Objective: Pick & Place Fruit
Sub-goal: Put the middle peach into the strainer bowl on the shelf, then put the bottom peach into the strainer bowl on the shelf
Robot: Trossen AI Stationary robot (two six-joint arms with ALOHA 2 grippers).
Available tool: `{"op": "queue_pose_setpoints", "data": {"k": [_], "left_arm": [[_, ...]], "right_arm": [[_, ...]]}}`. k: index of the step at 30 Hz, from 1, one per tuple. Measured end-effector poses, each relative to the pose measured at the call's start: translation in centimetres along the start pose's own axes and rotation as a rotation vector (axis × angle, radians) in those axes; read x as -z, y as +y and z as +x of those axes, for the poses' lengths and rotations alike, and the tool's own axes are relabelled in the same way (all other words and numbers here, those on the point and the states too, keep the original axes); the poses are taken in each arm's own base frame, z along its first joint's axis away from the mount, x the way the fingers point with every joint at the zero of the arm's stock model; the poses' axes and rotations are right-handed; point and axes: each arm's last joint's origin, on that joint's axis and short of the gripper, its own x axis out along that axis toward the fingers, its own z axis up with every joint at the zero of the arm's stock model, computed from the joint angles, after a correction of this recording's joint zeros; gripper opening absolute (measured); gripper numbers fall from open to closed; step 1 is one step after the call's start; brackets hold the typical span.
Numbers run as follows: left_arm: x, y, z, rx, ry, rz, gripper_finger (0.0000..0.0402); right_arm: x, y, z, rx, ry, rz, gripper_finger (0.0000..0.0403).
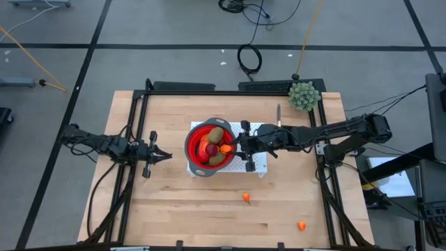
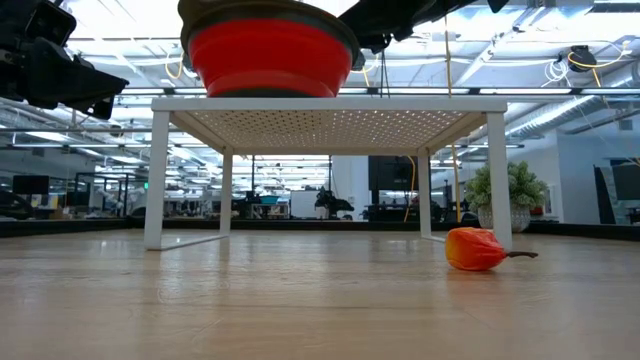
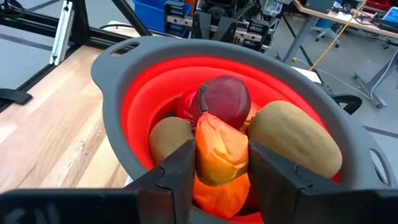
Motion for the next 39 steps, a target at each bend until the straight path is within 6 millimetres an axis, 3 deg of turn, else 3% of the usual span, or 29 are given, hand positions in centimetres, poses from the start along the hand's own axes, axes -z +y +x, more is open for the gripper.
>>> {"op": "queue_pose_setpoints", "data": {"k": [19, 26, 32, 39], "left_arm": [[0.0, 0.0, 0.0, 0.0, 0.0, -0.012, 0.0021], [0.0, 0.0, 0.0, 0.001, 0.0, -0.025, 0.0021], [0.0, 0.0, 0.0, 0.001, 0.0, -0.026, 0.0021], [0.0, 0.0, 0.0, 0.001, 0.0, -0.026, 0.0021]], "right_arm": [[-0.1, 0.4, -0.3, -0.013, 0.008, 0.003, 0.0141], [-0.1, 3.2, -2.0, -0.102, 0.099, -0.039, 0.0126], [-0.3, 6.5, -4.0, -0.072, 0.161, -0.129, 0.0082], [-1.0, 9.6, -5.6, -0.153, 0.119, -0.179, 0.0028]]}}
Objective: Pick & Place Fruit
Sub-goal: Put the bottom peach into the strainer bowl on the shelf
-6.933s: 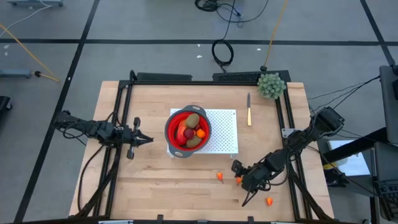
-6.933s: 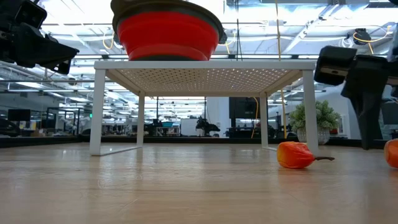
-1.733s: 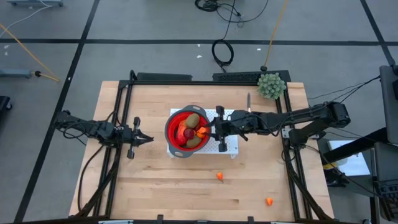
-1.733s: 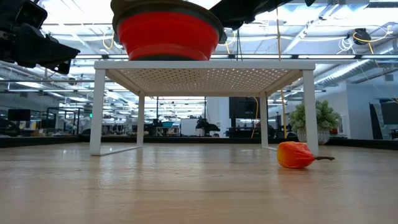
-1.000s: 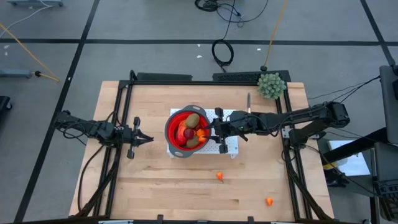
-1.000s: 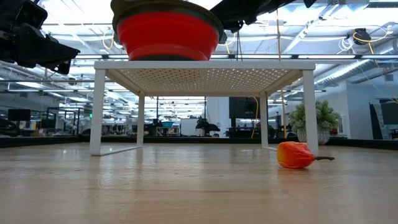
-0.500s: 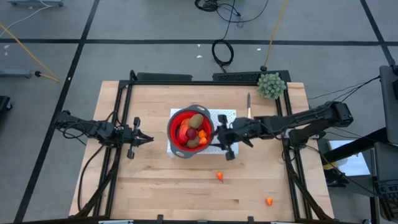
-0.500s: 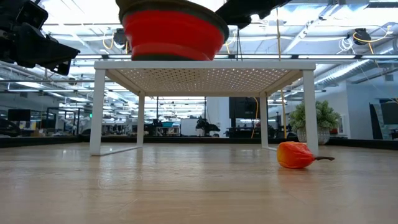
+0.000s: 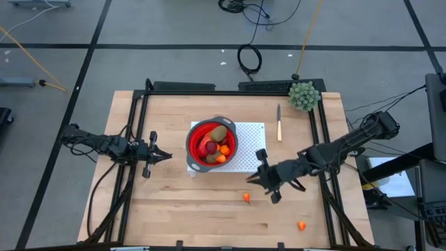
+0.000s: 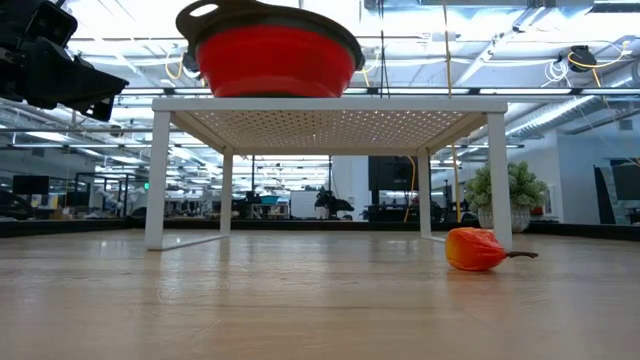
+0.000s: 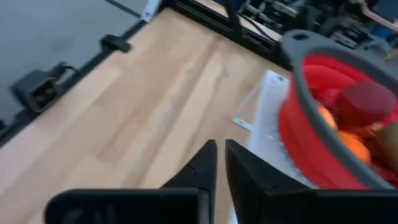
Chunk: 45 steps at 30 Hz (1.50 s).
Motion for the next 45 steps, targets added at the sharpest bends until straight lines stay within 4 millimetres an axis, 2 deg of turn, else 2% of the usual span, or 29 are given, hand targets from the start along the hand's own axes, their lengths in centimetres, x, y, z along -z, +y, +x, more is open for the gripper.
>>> {"op": "queue_pose_setpoints", "data": {"k": [3, 7, 14, 19, 24, 32, 38, 45], "left_arm": [[0.0, 0.0, 0.0, 0.0, 0.0, 0.0, 0.0021], [0.0, 0.0, 0.0, 0.0, 0.0, 0.0, 0.0021], [0.0, 0.0, 0.0, 0.0, 0.0, 0.0, 0.0021], [0.0, 0.0, 0.0, 0.0, 0.0, -0.029, 0.0021], [0.0, 0.0, 0.0, 0.0, 0.0, -0.054, 0.0021], [0.0, 0.0, 0.0, 0.0, 0.0, -0.067, 0.0021], [0.0, 0.0, 0.0, -0.001, 0.0, -0.097, 0.0021], [0.0, 0.0, 0.0, -0.003, 0.0, -0.182, 0.0021]], "right_arm": [[-0.1, 1.4, -0.4, -0.045, 0.002, -0.028, 0.0007], [0.3, 3.6, -1.0, -0.144, 0.048, -0.063, 0.0004], [2.5, 7.0, -1.3, -0.399, 0.105, 0.014, 0.0001], [4.5, 9.0, -1.6, -0.452, 0.179, 0.044, 0.0001], [6.2, 11.2, -2.4, -0.517, 0.232, 0.002, 0.0001], [6.9, 14.1, -4.3, -0.592, 0.287, 0.077, 0.0001], [7.5, 15.6, -4.9, -0.614, 0.345, 0.127, 0.0001], [8.5, 16.8, -4.9, -0.605, 0.436, 0.163, 0.0034]]}}
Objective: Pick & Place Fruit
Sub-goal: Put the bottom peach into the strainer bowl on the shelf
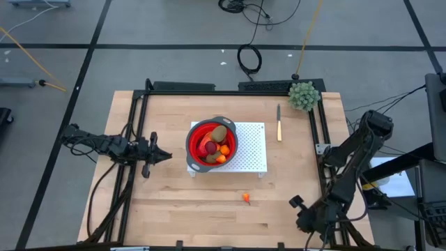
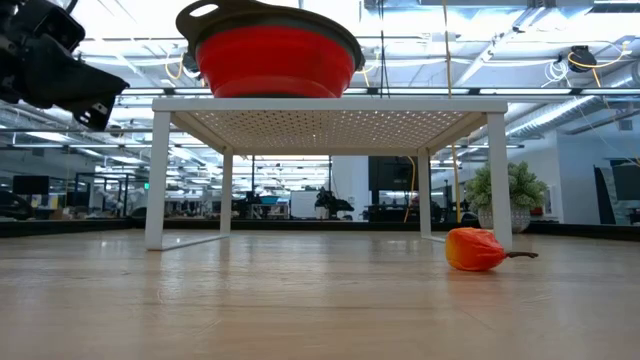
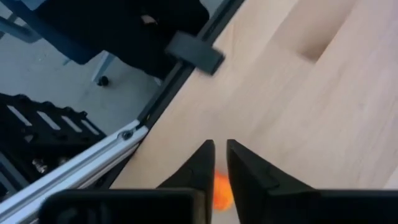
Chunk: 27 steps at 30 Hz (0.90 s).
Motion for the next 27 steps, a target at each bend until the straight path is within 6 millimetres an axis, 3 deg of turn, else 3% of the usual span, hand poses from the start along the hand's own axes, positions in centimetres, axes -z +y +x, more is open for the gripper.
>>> {"op": "queue_pose_setpoints", "data": {"k": [14, 21, 27], "left_arm": [[-0.1, 0.4, 0.0, -0.124, -0.03, -0.054, 0.0021], [-0.1, 0.4, 0.0, -0.128, -0.031, -0.053, 0.0021], [-0.1, 0.4, 0.0, -0.128, -0.031, -0.044, 0.0021]], "right_arm": [[1.1, 1.1, 0.3, -0.067, 0.104, 0.046, 0.0158], [2.1, 0.5, 0.7, -0.009, 0.212, -0.07, 0.0169], [2.8, 0.2, 2.4, 0.017, 0.291, -0.162, 0.0169]]}}
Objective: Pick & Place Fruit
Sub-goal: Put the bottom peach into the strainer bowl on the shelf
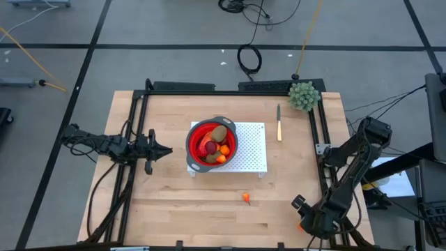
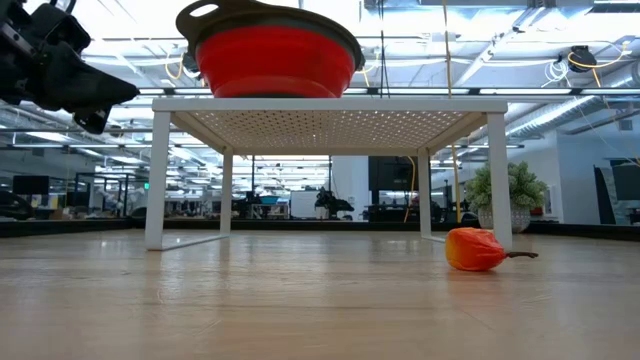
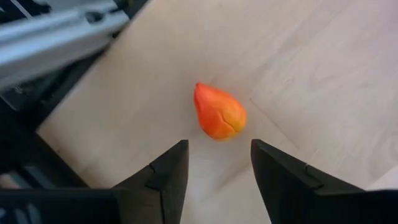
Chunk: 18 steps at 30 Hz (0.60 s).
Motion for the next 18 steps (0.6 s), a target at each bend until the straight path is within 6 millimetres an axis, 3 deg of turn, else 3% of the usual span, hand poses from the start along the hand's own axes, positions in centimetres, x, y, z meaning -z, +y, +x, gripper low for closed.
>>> {"op": "queue_pose_setpoints", "data": {"k": [6, 18], "left_arm": [[0.0, 0.0, 0.0, 0.0, 0.0, 0.011, 0.0021], [-0.01, 0.0, 0.0, 0.0, -0.001, 0.012, 0.0021]], "right_arm": [[0.09, -0.1, 1.14, 0.015, 0.045, -0.006, 0.0169], [-0.2, -0.16, 1.13, 0.053, 0.005, -0.033, 0.0169]]}}
